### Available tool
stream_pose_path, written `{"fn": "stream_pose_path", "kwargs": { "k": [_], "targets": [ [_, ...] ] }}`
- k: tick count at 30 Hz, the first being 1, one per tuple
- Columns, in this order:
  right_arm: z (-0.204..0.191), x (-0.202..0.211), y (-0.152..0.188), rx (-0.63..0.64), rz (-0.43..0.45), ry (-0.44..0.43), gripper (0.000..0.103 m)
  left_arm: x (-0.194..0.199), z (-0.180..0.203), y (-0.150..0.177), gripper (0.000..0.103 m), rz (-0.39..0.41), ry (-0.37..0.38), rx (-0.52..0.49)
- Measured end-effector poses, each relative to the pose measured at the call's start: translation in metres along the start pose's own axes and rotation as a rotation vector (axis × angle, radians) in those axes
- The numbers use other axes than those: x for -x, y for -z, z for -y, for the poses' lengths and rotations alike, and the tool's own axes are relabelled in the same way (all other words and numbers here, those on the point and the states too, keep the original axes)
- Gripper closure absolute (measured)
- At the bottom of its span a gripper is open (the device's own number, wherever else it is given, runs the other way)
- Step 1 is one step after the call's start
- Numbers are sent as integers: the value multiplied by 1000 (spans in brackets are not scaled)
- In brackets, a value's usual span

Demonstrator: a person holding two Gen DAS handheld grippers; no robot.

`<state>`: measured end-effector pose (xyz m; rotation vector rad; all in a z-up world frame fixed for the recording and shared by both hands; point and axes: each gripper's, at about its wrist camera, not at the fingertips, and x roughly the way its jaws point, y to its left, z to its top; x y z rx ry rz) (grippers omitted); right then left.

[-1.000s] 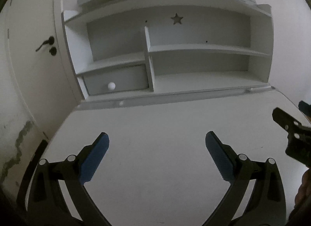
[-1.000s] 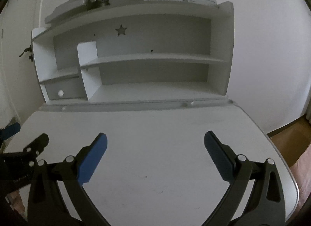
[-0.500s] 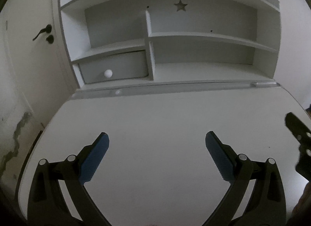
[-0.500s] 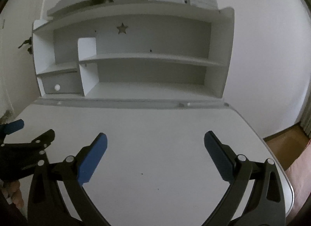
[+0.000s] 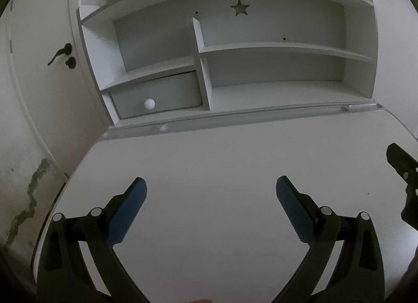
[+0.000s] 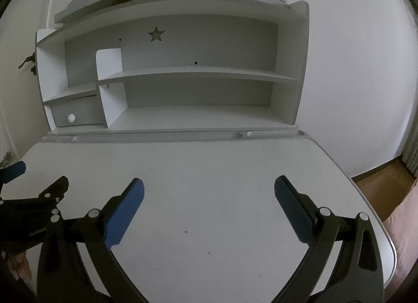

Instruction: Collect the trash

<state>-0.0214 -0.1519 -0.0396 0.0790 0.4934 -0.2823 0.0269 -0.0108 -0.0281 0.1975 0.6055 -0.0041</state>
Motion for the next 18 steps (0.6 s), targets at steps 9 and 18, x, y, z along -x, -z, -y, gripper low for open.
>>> {"fn": "stream_pose_path", "kwargs": {
  "k": [9,18],
  "targets": [
    [-2,1,1,10,7,4,6,-4,-2,-1,7,-11,-2,3],
    [-4,0,1,26,1,9,7,-16,-9,0,6,-73,-29,22]
  ]
}}
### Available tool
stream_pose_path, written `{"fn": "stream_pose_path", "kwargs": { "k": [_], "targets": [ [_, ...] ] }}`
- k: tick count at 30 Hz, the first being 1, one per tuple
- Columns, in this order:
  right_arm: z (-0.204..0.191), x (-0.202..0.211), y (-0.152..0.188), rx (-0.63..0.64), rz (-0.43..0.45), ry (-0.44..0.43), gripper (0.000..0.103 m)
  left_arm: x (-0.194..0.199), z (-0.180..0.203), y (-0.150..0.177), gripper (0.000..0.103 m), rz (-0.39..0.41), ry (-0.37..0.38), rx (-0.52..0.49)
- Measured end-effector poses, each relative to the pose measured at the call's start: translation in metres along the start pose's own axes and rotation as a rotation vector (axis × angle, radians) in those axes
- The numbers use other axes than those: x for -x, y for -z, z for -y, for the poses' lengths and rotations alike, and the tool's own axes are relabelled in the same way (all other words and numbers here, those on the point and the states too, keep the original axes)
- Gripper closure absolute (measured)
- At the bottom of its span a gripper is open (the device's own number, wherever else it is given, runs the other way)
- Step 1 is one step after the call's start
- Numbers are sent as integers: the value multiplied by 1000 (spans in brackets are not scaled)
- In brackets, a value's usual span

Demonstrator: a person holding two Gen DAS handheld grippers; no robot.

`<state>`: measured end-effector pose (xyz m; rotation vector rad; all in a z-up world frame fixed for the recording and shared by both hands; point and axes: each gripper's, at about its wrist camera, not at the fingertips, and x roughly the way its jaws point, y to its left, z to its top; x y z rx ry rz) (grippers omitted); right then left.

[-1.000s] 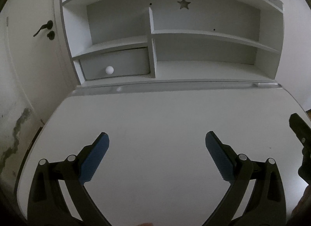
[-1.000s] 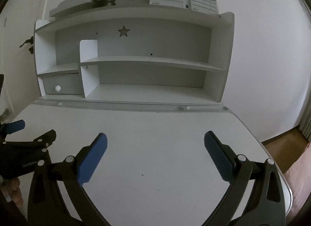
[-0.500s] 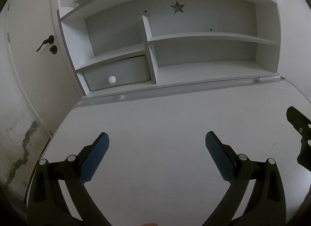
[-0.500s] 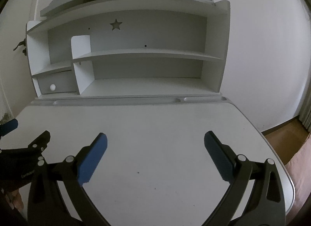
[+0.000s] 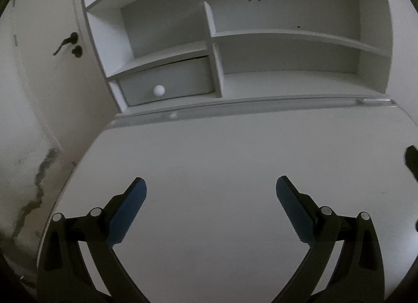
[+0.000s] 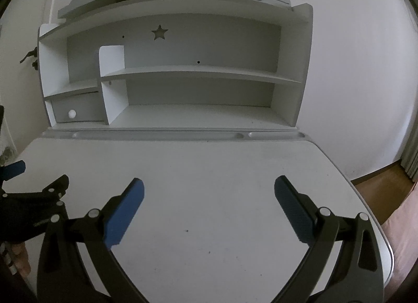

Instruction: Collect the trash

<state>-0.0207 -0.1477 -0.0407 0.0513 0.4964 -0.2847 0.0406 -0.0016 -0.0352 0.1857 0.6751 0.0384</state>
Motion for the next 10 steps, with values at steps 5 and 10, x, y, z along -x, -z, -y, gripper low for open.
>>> {"fn": "stream_pose_path", "kwargs": {
  "k": [5,10],
  "targets": [
    [-3,-6,0,19,-27,6,6,-5,3,0,6,-33,4,-16],
    [-7,-7,0,30,-33,19,6,-11,3,-1,7,-57,54,-18]
  ]
}}
